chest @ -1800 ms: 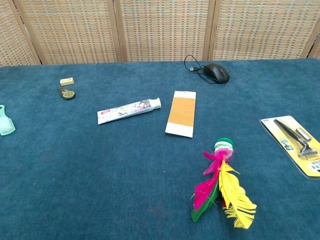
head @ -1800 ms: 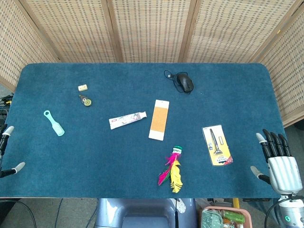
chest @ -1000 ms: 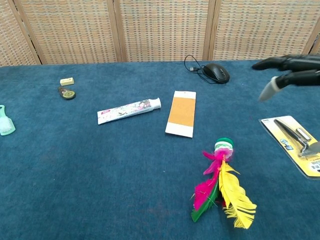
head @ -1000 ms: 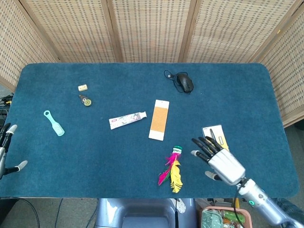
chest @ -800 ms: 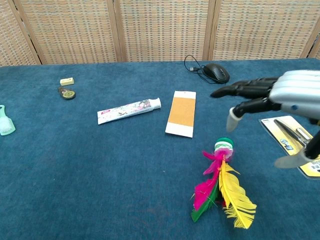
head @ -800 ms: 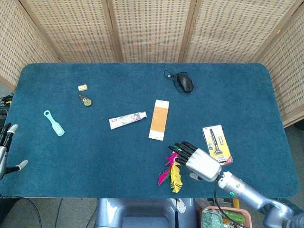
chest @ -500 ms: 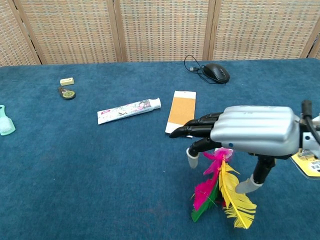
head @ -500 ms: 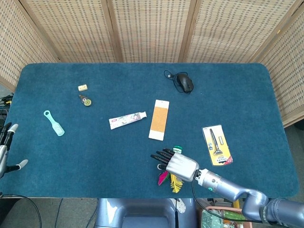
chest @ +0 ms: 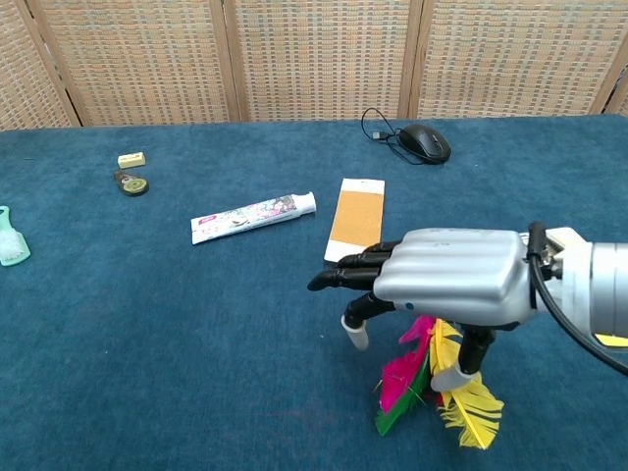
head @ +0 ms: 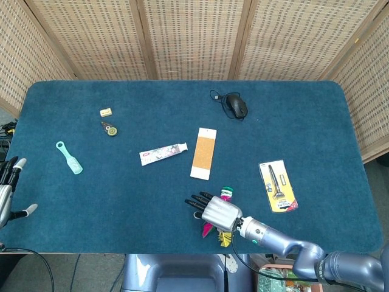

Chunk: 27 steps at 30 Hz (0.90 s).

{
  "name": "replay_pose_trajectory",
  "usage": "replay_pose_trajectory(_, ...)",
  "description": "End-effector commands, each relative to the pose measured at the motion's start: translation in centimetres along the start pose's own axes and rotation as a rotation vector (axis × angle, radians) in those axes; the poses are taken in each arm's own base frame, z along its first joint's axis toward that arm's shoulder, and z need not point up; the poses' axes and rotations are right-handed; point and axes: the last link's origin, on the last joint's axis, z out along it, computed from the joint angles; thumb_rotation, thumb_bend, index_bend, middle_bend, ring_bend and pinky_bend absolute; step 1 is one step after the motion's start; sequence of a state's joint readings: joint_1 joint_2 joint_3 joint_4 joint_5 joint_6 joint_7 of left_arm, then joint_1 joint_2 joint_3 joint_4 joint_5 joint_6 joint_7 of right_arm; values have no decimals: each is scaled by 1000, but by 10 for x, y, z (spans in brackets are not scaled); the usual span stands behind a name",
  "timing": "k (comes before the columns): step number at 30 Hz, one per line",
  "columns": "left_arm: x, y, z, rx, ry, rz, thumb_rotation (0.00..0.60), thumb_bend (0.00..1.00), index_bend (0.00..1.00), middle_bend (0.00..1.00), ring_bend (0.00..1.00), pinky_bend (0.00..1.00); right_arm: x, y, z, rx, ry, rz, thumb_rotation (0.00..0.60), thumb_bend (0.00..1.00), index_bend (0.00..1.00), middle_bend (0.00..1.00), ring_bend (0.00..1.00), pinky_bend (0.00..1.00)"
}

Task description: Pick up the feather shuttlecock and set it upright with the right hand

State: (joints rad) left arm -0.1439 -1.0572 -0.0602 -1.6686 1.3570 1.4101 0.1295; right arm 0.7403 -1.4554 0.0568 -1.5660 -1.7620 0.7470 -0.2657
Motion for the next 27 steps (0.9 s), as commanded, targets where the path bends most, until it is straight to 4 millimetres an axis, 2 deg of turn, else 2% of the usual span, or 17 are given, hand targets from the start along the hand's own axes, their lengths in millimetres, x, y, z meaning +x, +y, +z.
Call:
replay_pose_trajectory(1, 0, 0, 0, -2, -1, -1, 600, 0, 0, 0, 0, 0, -2, -2, 2, 1, -13, -2, 600, 140, 410, 13, 0, 123)
replay_pose_trajectory(7, 0, 0, 0, -7, 1, -4, 600, 0, 0, 0, 0, 0, -4, -4, 5, 2, -17, -1, 600, 269, 442, 13, 0, 123)
replay_pose_trajectory(12, 0, 0, 0, -6, 3, -7, 600, 0, 0, 0, 0, 0, -6, -4, 7, 2, -20, -7, 600, 299, 466, 13, 0, 123)
replay_pose_trajectory(16, 0, 0, 0, -8, -2, -8, 600, 0, 0, 0, 0, 0, -7, -5, 9, -1, -14, 0, 600, 330, 529, 21, 0, 123)
replay_pose_trajectory(21, 0, 0, 0, -8, -1, -9, 600, 0, 0, 0, 0, 0, -8, -4, 10, -6, -10, 4, 600, 430, 607, 37, 0, 126)
replay_pose_trajectory(27, 0, 0, 0, -8, -4, -10, 600, 0, 0, 0, 0, 0, -1, -2, 9, -29, 30, 87, 600, 444, 627, 53, 0, 138)
